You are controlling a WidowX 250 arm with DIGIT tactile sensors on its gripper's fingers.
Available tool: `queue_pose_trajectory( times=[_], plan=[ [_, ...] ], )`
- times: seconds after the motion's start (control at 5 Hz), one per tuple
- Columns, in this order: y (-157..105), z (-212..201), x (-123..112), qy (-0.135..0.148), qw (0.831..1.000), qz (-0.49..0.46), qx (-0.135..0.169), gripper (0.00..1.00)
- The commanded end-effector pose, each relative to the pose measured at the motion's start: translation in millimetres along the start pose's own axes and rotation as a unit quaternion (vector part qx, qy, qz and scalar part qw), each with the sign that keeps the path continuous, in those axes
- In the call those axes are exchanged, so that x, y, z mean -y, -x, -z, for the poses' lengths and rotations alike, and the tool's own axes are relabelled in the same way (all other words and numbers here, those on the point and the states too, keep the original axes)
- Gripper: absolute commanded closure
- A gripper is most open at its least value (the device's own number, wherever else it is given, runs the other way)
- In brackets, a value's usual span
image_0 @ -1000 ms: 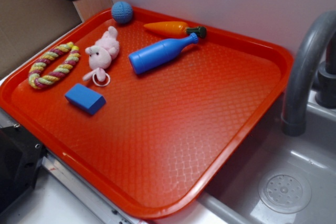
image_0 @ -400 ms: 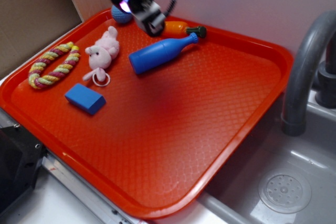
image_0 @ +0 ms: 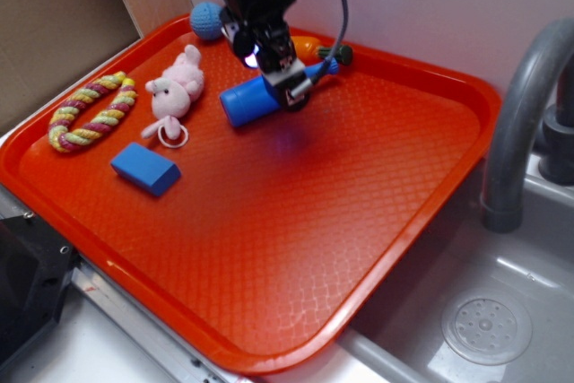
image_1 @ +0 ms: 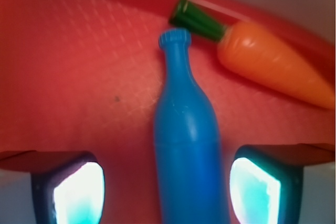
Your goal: Grab the blue bottle.
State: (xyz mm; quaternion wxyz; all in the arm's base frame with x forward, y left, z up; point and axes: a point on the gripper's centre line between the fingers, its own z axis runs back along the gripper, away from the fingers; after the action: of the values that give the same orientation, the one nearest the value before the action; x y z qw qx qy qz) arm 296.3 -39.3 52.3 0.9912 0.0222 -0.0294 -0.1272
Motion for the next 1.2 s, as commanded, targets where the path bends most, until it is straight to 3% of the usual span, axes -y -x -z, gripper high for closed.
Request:
queue_pose_trajectory(
  times=[0.0, 0.2, 0.4, 0.6, 0.8, 1.0],
  plan=[
    [2, 21, -10, -0.016, 1.0, 0.005, -0.019, 0.0],
    [4, 30, -7, -0.02, 0.999, 0.019, -0.026, 1.0],
    [5, 25, -9, -0.034, 0.999, 0.021, -0.026, 1.0],
    [8, -4, -17, -0.053, 0.999, 0.011, -0.006, 1.0],
    [16, -51, -22, -0.078, 0.996, -0.042, 0.001, 1.0],
    [32, -88, -24, -0.084, 0.989, -0.125, -0.001, 1.0]
  ],
)
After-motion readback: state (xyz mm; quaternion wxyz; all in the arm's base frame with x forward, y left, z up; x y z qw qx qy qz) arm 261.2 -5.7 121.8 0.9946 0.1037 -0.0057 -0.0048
